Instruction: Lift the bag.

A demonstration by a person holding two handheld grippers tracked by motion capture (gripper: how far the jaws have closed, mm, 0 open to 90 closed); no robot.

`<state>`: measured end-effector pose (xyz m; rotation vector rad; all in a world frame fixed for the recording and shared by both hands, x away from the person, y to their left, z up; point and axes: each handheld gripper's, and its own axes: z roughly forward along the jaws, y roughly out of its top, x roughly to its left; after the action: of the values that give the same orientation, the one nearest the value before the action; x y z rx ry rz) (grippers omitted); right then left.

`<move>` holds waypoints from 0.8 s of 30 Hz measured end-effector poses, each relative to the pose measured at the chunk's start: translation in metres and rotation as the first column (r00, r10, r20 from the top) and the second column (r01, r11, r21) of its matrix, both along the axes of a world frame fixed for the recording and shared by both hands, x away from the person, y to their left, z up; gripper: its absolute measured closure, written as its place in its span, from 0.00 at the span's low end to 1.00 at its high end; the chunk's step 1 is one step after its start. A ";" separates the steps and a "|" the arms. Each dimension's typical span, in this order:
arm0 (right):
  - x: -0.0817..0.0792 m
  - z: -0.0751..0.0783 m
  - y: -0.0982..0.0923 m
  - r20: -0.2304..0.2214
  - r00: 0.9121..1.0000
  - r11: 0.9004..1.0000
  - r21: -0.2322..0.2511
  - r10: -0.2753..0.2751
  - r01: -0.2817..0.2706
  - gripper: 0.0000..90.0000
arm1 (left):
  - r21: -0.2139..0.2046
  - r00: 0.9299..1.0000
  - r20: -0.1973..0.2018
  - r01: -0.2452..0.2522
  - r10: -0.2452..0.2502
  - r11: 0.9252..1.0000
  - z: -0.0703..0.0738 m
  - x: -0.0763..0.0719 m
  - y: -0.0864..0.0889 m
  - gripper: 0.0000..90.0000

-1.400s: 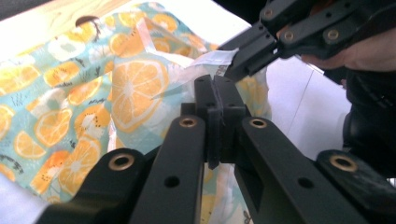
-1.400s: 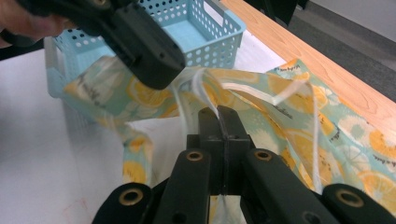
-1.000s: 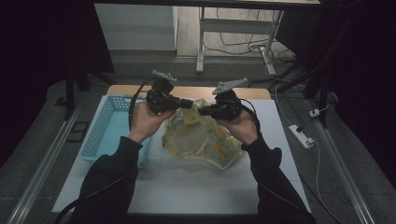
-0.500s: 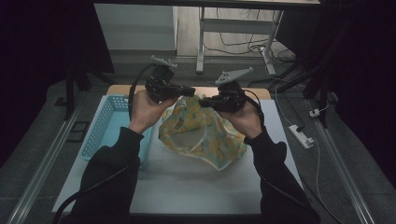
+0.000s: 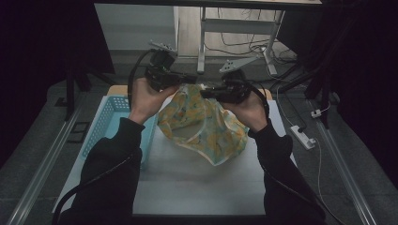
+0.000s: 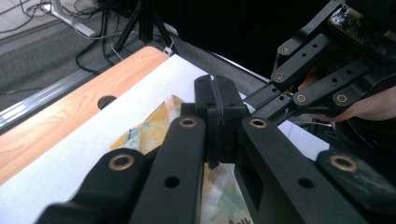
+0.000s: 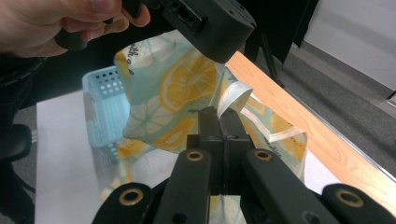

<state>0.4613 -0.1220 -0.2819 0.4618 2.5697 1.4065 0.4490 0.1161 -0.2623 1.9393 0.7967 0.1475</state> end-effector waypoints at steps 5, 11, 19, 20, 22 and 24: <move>0.001 0.012 -0.001 0.008 1.000 1.000 0.007 0.002 -0.002 1.00 | -0.001 1.000 0.017 0.001 -0.001 1.000 0.012 0.001 -0.002 1.00; -0.001 0.030 -0.002 0.022 1.000 1.000 0.020 -0.001 0.000 1.00 | -0.009 0.999 0.044 0.000 0.000 1.000 0.029 0.001 -0.003 1.00; -0.005 0.052 -0.001 0.056 0.998 1.000 0.028 0.002 -0.003 1.00 | -0.022 0.997 0.081 0.000 0.002 1.000 0.050 -0.001 -0.005 1.00; -0.006 0.054 -0.001 0.060 0.998 1.000 0.029 0.002 -0.004 1.00 | -0.025 0.996 0.085 0.000 0.002 1.000 0.053 -0.001 -0.005 1.00; -0.007 0.059 -0.001 0.068 0.998 1.000 0.030 0.004 -0.006 1.00 | -0.049 0.995 0.095 0.009 -0.004 0.999 0.059 -0.002 -0.004 1.00; -0.008 0.062 0.000 0.076 0.997 1.000 0.025 0.002 -0.004 1.00 | -0.057 0.995 0.103 0.012 -0.006 0.998 0.063 -0.003 -0.003 1.00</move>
<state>0.4534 -0.1220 -0.2200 0.3999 2.4968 1.4304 0.4457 0.1128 -0.1994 1.8652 0.7167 0.2147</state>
